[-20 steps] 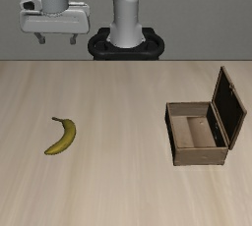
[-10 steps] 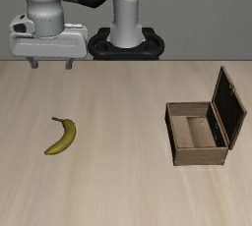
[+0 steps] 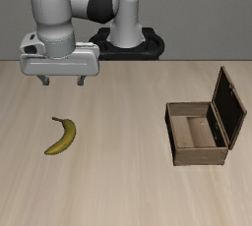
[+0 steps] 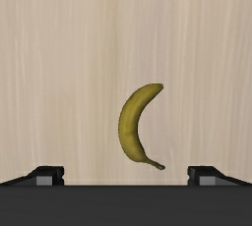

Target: Pick up the banana and place it in the box

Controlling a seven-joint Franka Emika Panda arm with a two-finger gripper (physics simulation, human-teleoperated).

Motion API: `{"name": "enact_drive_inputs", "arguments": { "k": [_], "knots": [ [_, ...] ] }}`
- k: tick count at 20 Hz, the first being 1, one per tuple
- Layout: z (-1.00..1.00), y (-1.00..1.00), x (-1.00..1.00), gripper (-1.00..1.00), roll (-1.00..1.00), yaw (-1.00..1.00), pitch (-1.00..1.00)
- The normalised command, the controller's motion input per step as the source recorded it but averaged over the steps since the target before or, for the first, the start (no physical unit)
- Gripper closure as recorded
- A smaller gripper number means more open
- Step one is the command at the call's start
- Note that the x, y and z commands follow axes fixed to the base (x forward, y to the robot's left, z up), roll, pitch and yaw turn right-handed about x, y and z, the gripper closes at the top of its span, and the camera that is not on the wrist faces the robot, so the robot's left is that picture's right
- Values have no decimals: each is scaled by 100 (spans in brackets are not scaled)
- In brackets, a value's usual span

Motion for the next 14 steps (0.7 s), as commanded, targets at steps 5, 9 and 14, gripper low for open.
{"name": "enact_drive_inputs", "arguments": {
  "k": [5,9,14],
  "knots": [
    [-100,0,0,-100,0,0,0],
    [-100,0,0,-100,0,0,0],
    [-100,0,0,-100,0,0,0]
  ]
}}
